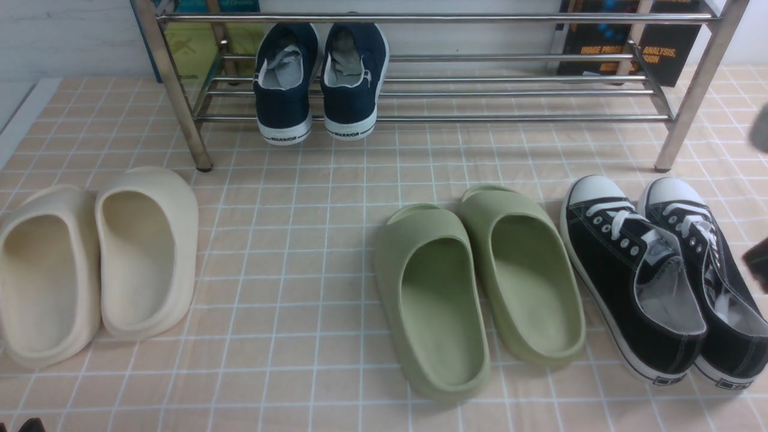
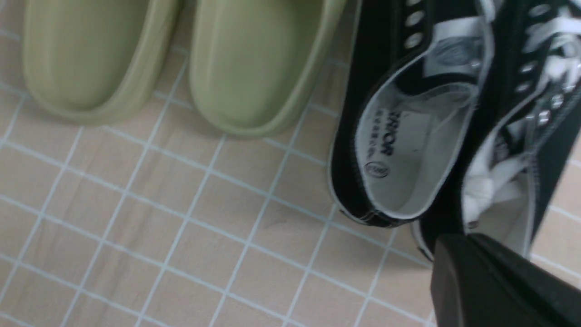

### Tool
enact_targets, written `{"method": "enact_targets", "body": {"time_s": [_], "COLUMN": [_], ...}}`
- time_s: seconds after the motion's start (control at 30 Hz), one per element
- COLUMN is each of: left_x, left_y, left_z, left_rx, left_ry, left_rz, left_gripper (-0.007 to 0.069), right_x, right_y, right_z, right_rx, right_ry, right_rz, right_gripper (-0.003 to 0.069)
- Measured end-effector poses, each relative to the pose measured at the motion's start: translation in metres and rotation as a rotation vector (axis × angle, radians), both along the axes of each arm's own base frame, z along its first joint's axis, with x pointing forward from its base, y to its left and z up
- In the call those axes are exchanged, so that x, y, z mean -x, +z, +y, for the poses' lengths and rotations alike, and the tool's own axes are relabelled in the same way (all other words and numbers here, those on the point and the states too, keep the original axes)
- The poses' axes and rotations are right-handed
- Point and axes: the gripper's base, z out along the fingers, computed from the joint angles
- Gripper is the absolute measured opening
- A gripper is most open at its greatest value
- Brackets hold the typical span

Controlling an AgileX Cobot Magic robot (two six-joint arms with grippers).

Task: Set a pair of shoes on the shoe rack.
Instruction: Use the right arm to grab the shoe closest to it

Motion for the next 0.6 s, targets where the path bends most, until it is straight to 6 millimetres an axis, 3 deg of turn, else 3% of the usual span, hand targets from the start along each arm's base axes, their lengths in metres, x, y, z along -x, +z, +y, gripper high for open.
{"method": "enact_targets", "body": {"time_s": [0.1,0.17,0.2,0.3,0.37,0.47,0.6], "left_x": [0.0,0.0,0.0,0.0,0.0,0.0,0.0], "left_y": [0.0,0.0,0.0,0.0,0.0,0.0,0.0], "left_z": [0.0,0.0,0.0,0.0,0.0,0.0,0.0], "left_rx": [0.0,0.0,0.0,-0.002,-0.002,-0.002,-0.002], "left_ry": [0.0,0.0,0.0,0.0,0.0,0.0,0.0], "left_rz": [0.0,0.0,0.0,0.0,0.0,0.0,0.0], "left_gripper": [0.0238,0.0238,0.0238,0.0238,0.0238,0.0238,0.0238], "right_x": [-0.017,-0.037,-0.038,-0.053,-0.061,-0.067,-0.074], "right_y": [-0.021,-0.045,-0.046,-0.066,-0.081,-0.092,-0.105], "right_z": [0.017,0.03,0.03,0.034,0.034,0.034,0.037], "right_rx": [0.025,0.053,0.055,0.092,0.133,0.157,0.162], "right_ry": [0.035,0.046,0.047,0.035,0.023,0.017,0.015], "right_rz": [0.096,0.185,0.19,0.243,0.27,0.287,0.305], "right_gripper": [0.0008,0.0078,0.0085,0.0214,0.0344,0.0452,0.0482]}}
